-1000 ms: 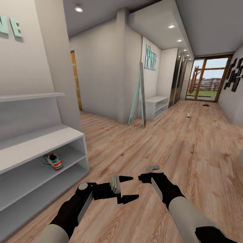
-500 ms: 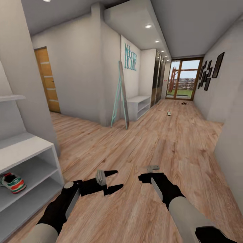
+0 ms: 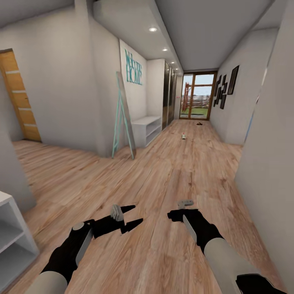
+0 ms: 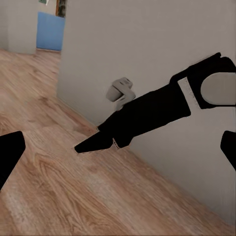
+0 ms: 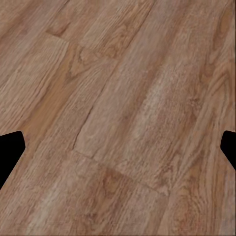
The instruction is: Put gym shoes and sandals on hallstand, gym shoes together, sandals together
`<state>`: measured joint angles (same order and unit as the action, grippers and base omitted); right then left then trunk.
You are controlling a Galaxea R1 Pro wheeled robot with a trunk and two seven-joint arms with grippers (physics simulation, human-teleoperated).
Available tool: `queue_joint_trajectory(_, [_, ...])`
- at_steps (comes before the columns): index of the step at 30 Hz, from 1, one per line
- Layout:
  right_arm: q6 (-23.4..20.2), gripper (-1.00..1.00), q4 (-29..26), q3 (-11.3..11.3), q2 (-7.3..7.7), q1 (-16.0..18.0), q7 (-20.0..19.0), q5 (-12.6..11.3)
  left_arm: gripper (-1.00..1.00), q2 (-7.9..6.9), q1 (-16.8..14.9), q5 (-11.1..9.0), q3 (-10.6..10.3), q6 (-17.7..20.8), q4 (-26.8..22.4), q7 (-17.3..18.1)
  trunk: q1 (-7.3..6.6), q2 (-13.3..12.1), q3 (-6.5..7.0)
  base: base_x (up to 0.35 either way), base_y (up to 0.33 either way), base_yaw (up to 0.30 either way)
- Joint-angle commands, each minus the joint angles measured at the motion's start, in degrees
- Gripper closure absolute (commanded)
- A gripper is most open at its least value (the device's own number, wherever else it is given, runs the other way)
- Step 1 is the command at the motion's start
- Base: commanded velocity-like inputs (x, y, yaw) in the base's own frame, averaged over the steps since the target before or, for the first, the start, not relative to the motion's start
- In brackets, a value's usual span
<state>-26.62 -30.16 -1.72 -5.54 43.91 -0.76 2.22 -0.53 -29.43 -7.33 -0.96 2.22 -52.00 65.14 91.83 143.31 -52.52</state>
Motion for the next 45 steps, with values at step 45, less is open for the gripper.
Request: queue_joint_trajectory(45, [0.3,-1.00,-0.1,-0.3,-0.06,0.0,0.0,0.4,-1.00,2.14,0.0,-0.3,1.2,0.2,0.1,-15.3,0.02,0.0,-0.06,0.343,-0.122,-0.056])
